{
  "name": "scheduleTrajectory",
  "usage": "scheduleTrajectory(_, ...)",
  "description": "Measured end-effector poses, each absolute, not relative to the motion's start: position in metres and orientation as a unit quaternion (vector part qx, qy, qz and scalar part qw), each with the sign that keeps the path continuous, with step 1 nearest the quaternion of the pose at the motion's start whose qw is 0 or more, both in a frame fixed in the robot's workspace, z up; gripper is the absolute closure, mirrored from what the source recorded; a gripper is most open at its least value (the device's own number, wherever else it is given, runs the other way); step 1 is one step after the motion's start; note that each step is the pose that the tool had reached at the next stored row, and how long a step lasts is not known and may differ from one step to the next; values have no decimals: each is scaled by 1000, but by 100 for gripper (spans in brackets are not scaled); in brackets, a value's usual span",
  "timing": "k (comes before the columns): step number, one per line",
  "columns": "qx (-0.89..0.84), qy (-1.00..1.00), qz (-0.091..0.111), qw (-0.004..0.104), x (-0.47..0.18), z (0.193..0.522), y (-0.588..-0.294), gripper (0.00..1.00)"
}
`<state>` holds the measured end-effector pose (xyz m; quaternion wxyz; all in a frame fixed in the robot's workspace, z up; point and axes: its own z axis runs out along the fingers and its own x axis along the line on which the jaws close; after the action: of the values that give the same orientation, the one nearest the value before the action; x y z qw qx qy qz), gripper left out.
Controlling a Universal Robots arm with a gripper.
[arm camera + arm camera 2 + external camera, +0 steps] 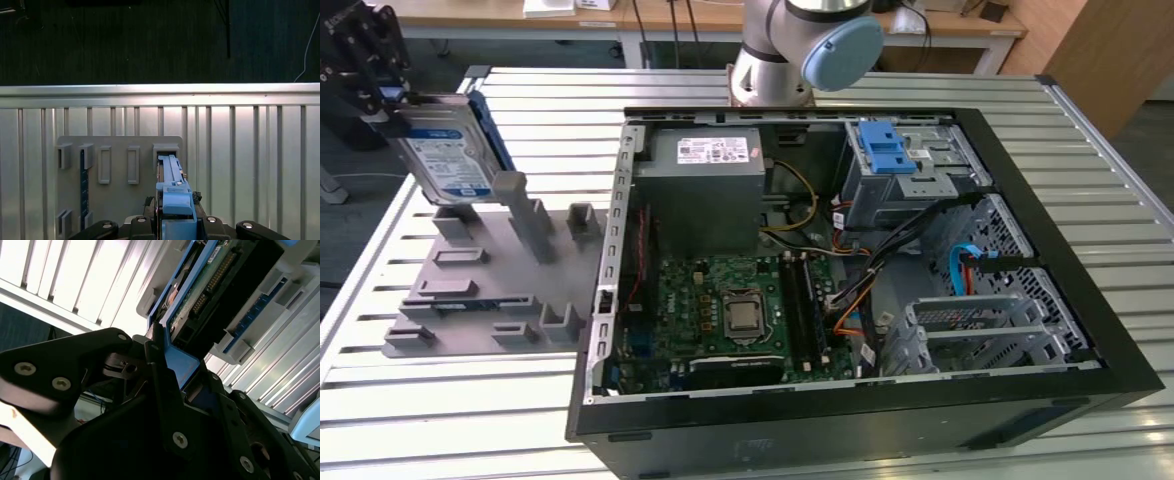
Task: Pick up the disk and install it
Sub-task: 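Pick up the disk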
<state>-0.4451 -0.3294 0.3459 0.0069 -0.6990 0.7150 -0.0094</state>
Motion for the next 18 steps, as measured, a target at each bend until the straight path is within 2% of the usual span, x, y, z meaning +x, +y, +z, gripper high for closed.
scheduleTrajectory(18,-699,715,-9,7,-445,357,-329,64)
